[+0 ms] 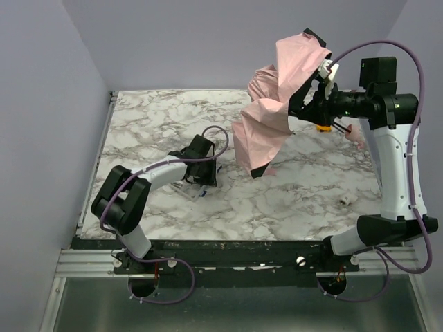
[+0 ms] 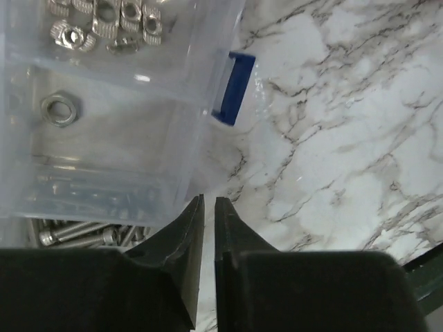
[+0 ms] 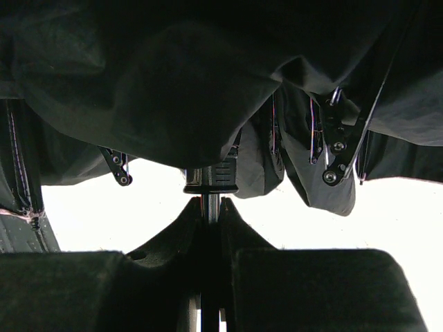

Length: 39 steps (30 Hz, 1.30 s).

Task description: Put away the umbrella

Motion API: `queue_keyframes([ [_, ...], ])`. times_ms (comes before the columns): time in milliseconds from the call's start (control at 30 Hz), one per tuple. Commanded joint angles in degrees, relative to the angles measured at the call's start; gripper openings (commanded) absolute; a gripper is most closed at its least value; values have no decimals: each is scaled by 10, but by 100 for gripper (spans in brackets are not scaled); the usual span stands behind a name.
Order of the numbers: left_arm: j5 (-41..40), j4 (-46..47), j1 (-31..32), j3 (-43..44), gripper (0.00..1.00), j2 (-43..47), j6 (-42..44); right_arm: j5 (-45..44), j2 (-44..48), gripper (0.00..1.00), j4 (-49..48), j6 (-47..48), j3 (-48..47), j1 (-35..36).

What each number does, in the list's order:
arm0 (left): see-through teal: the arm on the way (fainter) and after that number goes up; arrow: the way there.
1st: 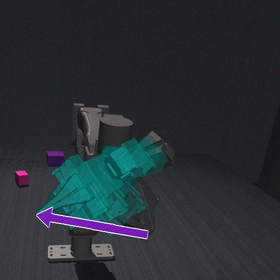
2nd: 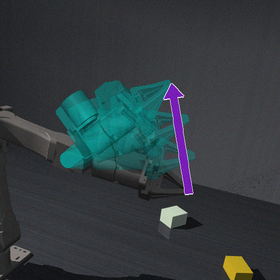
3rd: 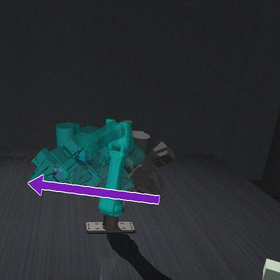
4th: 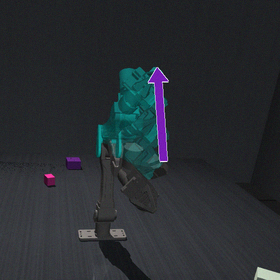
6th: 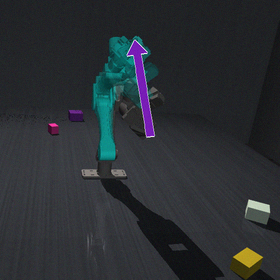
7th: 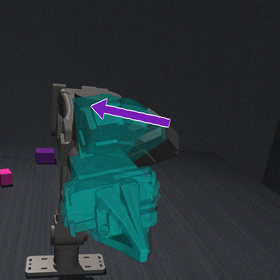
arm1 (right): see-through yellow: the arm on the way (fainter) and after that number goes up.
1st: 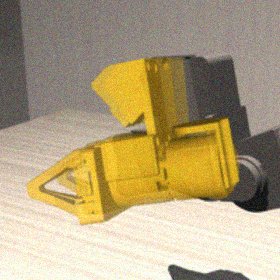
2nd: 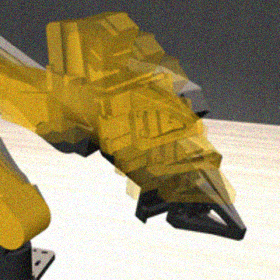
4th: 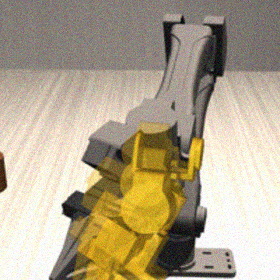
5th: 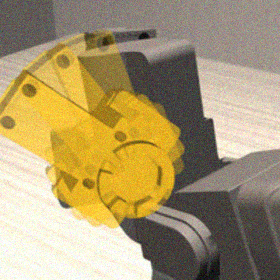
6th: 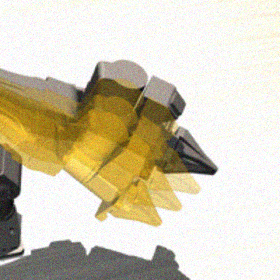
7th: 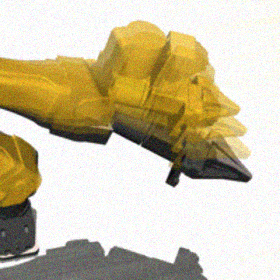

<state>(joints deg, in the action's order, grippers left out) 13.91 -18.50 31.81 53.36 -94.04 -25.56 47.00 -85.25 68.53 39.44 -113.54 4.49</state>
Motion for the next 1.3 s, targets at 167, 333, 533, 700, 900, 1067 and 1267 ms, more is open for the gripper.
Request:
queue_keyframes([
  [167,-160,-16,-100,35,52,-8,-65,48,36,0,-49,-14,26,-5],
  [333,-86,-17,-130,73,60,-3,-44,62,33,0,-30,2,34,-5],
  [533,105,60,-124,26,65,108,0,116,-3,0,90,102,-9,-5],
  [700,162,216,-123,-119,65,276,-19,177,-4,0,127,145,-36,-5],
  [900,155,419,-131,-324,90,500,-55,218,-14,0,128,116,-99,49],
  [1067,175,368,-135,-289,92,595,-20,149,-10,0,128,124,-43,84],
  [1267,227,228,-136,-204,98,669,56,118,17,0,128,168,33,91],
])
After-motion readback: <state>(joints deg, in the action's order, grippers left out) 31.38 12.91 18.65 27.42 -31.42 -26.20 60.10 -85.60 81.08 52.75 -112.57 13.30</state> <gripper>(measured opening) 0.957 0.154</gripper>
